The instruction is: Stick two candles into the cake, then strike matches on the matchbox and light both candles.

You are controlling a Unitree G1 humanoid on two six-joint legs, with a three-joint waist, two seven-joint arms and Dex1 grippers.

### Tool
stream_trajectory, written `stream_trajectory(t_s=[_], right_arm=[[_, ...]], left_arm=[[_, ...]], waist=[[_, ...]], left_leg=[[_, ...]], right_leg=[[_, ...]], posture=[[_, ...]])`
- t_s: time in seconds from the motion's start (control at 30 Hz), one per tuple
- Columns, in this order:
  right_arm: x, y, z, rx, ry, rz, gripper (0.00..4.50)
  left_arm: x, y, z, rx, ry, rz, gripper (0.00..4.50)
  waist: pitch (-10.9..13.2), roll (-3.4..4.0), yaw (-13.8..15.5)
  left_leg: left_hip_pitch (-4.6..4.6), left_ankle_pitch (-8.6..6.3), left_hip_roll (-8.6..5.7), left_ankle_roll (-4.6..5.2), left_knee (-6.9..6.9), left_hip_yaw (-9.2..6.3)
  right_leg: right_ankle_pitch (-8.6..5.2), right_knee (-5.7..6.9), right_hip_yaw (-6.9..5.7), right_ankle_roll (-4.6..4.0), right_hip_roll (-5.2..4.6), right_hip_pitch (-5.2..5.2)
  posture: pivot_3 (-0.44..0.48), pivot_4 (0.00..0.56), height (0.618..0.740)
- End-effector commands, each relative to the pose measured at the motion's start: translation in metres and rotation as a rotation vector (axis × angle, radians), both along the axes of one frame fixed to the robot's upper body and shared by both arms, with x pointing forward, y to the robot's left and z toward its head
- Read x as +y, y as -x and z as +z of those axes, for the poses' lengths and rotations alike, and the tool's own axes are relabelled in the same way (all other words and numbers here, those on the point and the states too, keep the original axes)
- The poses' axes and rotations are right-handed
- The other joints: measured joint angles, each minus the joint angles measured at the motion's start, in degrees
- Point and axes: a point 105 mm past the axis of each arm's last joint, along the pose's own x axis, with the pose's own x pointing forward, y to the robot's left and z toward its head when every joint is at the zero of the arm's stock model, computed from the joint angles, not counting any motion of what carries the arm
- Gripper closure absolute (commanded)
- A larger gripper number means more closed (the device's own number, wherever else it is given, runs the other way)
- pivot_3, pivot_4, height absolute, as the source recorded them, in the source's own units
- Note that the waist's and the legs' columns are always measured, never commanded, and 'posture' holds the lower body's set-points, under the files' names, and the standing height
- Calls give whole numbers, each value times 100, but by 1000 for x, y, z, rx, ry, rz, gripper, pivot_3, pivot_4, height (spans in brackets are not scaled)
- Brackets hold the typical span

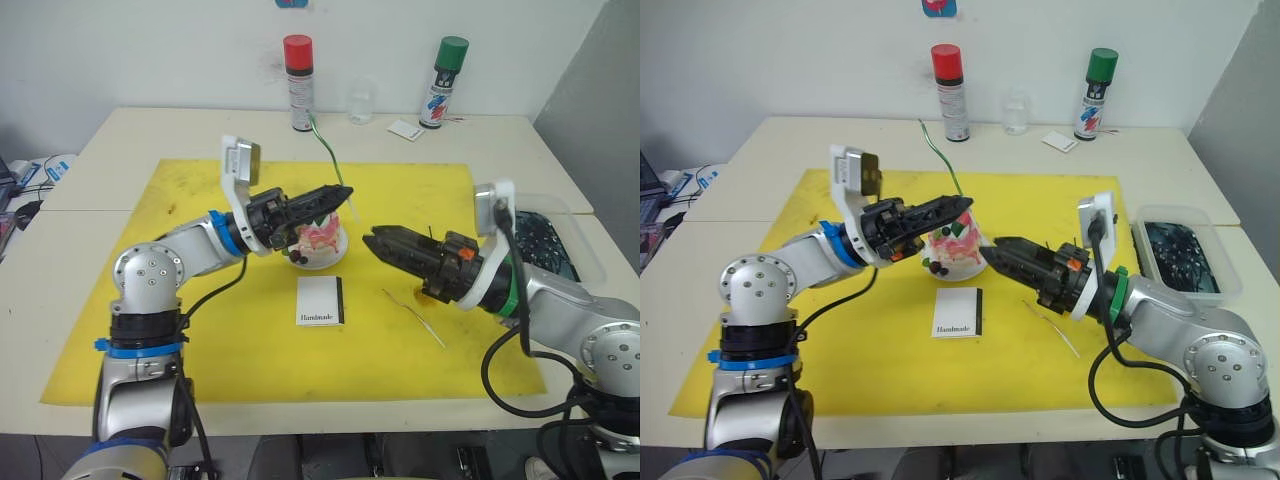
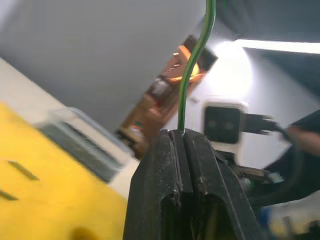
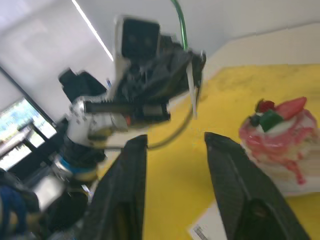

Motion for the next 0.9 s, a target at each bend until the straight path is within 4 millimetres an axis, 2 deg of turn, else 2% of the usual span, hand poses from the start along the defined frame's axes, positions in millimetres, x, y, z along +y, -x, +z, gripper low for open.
stream_trajectory(t_s=[0.03,0.17,0.2,0.37,0.57,0.9], right_arm=[[4,-3,5,-155,132,-9,1548],[9,-10,0,-273,276,-4,92],[10,-11,0,-301,303,-3,33],[13,-23,3,-386,364,-54,33],[15,-23,4,-400,370,-67,33],[16,-21,0,-384,373,-69,33]], left_arm=[[12,-13,11,-230,-124,172,4500],[25,-33,6,-386,-237,347,4500],[27,-37,3,-423,-267,377,4500],[37,-51,-16,-474,-331,443,4500],[43,-61,-25,-471,-353,475,4500],[52,-60,-30,-413,-366,443,4500]], waist=[[0,0,-2],[0,0,13],[0,0,14],[0,0,16],[0,1,15],[0,0,12]], left_leg=[[1,0,0,0,0,1],[0,0,0,0,0,5],[-2,0,0,0,-1,5],[-23,0,2,0,-2,5],[-32,-1,3,2,-3,2],[-32,-1,3,2,-1,-2]], right_leg=[[0,-1,1,0,0,0],[0,-13,3,0,-1,1],[1,-18,3,1,-1,1],[8,-43,0,-1,-2,-6],[20,-54,-8,-21,-2,-6],[21,-45,-12,-21,-2,-6]], posture=[[0,150,740],[0,150,740],[0,150,740],[0,150,740],[0,150,740],[0,150,740]])
